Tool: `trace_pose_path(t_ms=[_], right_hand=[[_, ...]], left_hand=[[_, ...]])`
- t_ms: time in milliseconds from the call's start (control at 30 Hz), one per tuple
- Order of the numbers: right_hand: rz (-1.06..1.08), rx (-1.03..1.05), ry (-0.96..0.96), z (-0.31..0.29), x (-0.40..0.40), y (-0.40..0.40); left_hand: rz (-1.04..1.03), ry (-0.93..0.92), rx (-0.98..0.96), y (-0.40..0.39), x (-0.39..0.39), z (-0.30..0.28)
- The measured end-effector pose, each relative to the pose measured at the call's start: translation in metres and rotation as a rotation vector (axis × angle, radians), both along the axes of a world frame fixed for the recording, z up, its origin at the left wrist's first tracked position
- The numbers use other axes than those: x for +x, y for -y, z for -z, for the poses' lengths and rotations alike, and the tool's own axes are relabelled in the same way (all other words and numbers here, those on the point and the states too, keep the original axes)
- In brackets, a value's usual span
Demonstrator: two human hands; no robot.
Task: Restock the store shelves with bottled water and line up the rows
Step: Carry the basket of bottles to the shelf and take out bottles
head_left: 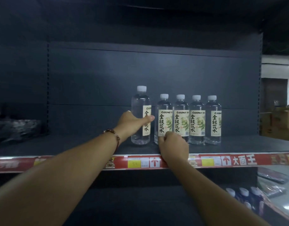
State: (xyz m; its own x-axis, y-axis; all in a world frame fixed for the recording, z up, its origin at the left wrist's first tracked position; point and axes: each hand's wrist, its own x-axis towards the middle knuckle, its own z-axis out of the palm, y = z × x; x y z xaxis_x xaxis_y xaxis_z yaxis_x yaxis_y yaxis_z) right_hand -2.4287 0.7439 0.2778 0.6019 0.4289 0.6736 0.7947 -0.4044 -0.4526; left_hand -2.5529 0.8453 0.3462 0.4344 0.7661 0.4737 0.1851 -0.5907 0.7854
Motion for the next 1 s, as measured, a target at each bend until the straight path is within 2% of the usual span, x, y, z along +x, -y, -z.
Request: trace_pose_path(t_ms=[200, 533, 633, 800, 933, 1000], right_hand=[[0.005, 0.003, 0.007, 0.0, 0.001, 0.001], [-0.01, 0.006, 0.022, 0.001, 0.003, 0.0], [-0.003, -0.023, 0.031, -0.002, 0.0, 0.002], [-0.151, -0.147, 0.078, -0.005, -0.008, 0.027], [-0.262, -0.336, 0.377, 0.014, -0.009, 0.08], [-0.289, -0.418, 0.426, 0.029, -0.008, 0.115]], left_hand=[[0.007, 0.105, 0.019, -0.008, 0.021, 0.023], [0.02, 0.039, 0.067, -0.019, 0.027, 0.028], [-0.045, -0.095, 0.111, -0.012, 0.021, 0.028], [-0.229, -0.413, 0.373, 0.018, -0.021, 0.043], [-0.238, -0.652, 0.61, 0.054, -0.058, 0.059], [-0.191, -0.711, 0.691, 0.078, -0.067, 0.072]])
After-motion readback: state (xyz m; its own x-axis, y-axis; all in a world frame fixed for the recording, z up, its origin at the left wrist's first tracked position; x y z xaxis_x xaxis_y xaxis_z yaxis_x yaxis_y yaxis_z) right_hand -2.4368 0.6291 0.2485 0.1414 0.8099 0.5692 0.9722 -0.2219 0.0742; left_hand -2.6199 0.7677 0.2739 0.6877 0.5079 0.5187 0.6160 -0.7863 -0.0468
